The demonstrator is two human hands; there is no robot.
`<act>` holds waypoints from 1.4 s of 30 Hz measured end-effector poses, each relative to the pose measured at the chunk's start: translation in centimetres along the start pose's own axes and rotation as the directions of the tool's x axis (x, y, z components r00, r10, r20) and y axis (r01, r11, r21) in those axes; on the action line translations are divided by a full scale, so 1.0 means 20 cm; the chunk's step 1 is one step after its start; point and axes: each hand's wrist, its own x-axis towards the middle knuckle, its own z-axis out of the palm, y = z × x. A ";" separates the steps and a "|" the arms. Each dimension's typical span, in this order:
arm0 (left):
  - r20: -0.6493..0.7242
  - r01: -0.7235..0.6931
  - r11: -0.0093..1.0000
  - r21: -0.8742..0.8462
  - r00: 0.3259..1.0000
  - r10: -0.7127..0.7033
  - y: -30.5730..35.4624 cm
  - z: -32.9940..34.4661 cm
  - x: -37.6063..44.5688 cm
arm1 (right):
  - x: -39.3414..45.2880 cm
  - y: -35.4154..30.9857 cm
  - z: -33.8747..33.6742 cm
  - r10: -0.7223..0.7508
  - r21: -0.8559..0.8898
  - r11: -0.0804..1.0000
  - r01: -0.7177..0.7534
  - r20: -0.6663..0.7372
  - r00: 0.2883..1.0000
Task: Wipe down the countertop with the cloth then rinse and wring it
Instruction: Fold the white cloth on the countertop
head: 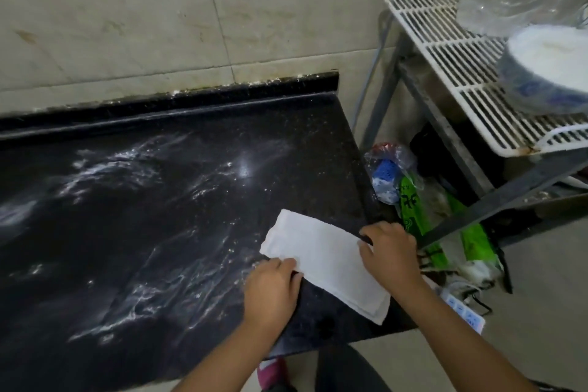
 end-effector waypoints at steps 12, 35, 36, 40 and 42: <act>-0.094 0.506 0.846 -0.168 0.846 -0.525 0.42 0.20 0.00 | 0.29 -0.03 0.08 -0.368 -0.096 0.904 0.417 0.323 0.872; -0.631 0.154 0.988 -0.017 0.765 -0.130 0.26 0.20 -0.02 | 0.19 0.28 0.09 -0.652 0.103 0.653 0.751 -0.428 0.626; -0.586 0.125 0.992 0.006 0.804 -0.098 0.26 0.26 -0.07 | 0.14 0.34 0.14 -0.676 0.081 0.651 0.755 -0.391 0.624; -0.505 0.054 0.998 -0.036 0.861 -0.065 0.27 0.40 -0.17 | 0.01 0.48 0.23 -0.685 0.053 0.680 0.731 -0.307 0.660; -0.512 0.061 0.997 -0.055 0.855 -0.080 0.28 0.41 -0.19 | -0.04 0.48 0.21 -0.629 0.059 0.747 0.662 -0.260 0.732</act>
